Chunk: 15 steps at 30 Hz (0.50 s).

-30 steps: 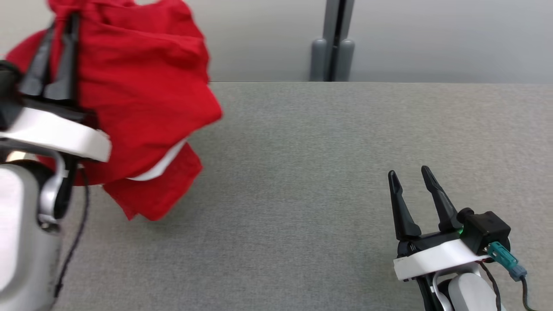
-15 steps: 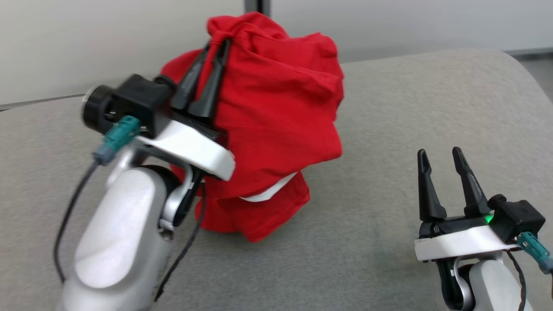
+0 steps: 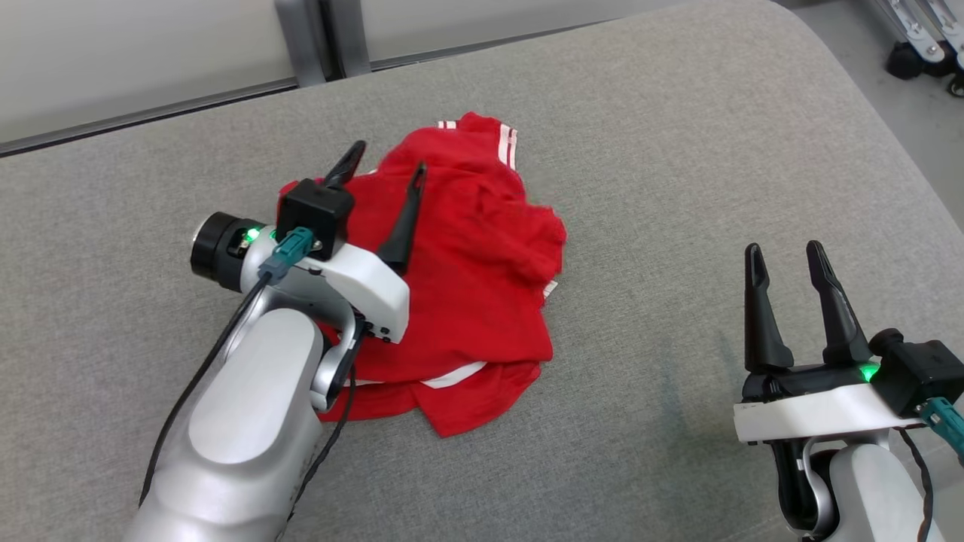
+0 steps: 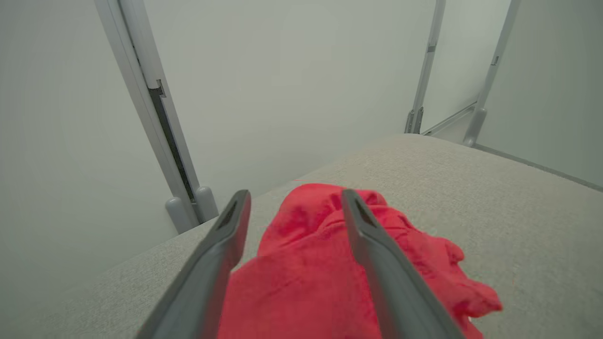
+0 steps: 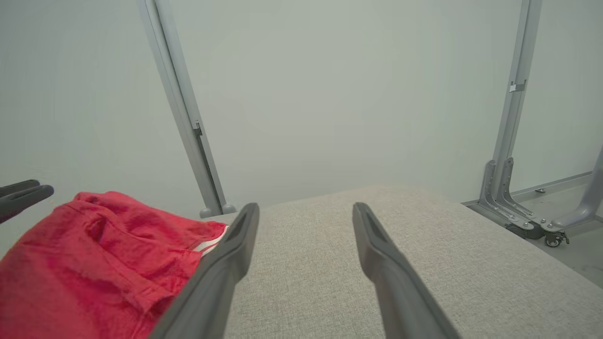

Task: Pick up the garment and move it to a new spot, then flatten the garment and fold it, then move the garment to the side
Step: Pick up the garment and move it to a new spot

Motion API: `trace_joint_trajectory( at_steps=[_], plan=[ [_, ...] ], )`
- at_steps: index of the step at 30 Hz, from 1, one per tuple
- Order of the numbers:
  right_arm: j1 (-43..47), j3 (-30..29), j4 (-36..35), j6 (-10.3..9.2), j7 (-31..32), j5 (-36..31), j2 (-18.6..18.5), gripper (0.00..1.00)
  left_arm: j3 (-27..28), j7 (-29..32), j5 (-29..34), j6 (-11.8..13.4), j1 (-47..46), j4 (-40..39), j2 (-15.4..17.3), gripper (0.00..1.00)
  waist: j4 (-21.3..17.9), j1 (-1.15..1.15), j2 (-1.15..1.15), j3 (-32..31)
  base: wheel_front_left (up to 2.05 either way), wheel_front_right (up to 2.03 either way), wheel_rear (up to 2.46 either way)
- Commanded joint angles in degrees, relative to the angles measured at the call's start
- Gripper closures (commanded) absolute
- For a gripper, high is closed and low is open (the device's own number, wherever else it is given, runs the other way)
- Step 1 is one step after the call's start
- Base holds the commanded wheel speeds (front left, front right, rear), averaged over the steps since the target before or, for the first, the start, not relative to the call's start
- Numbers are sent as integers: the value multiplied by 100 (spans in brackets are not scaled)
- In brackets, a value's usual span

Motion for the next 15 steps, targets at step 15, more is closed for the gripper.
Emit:
trace_joint_trajectory(
  at_steps=[15],
  plan=[
    [220, -72, 83, 0, -10, -322, -7, 0, 612, -977, -266, 27, 624, -186, 392, 0, 1356, 0, 0, -576, 0, 0, 0]
  ],
)
